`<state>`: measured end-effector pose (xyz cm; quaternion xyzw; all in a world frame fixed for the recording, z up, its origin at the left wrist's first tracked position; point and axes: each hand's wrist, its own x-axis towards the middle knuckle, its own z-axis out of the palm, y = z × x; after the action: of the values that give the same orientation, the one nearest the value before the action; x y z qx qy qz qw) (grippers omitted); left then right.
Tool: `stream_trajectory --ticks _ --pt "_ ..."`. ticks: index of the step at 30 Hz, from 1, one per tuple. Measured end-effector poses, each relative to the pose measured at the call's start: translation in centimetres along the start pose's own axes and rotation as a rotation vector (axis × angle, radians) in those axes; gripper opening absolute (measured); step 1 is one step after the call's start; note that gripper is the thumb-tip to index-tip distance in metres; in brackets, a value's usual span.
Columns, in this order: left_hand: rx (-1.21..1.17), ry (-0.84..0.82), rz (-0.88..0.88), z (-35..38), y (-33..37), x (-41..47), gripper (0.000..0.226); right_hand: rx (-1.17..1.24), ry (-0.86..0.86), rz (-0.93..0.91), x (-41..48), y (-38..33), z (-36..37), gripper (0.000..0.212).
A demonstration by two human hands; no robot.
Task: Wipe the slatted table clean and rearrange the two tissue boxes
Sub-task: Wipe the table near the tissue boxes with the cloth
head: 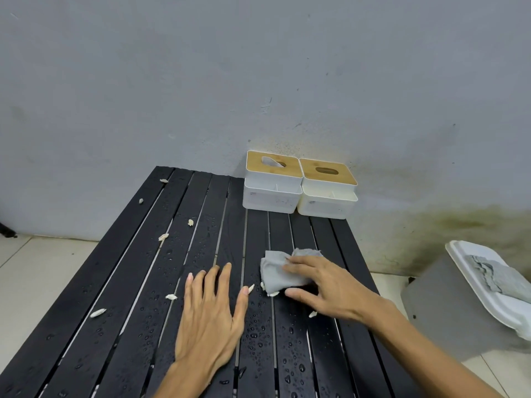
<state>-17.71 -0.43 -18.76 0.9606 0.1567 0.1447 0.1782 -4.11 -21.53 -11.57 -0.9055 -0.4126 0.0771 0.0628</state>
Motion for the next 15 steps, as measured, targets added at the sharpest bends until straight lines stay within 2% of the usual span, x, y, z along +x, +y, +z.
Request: stream_trajectory --ticks 3,5,8,12,15 --pt "-0.001 0.006 -0.001 0.0 0.1 0.0 0.065 0.031 0.046 0.092 1.3 -0.1 -0.4 0.072" --pt "-0.002 -0.001 -0.003 -0.1 0.1 0.0 0.065 0.014 -0.012 0.127 2.3 -0.5 0.5 0.079" --pt "-0.004 -0.01 -0.006 -0.2 0.1 0.0 0.065 -0.023 -0.053 0.156 2.9 -1.1 2.8 0.076" --pt "-0.013 0.003 -0.007 -0.3 0.2 -0.1 0.065 -0.069 0.038 0.147 2.1 -1.3 3.8 0.068" --pt "-0.008 -0.002 -0.006 -0.4 0.2 -0.1 0.066 -0.112 0.11 0.111 1.1 -1.2 4.0 0.07"
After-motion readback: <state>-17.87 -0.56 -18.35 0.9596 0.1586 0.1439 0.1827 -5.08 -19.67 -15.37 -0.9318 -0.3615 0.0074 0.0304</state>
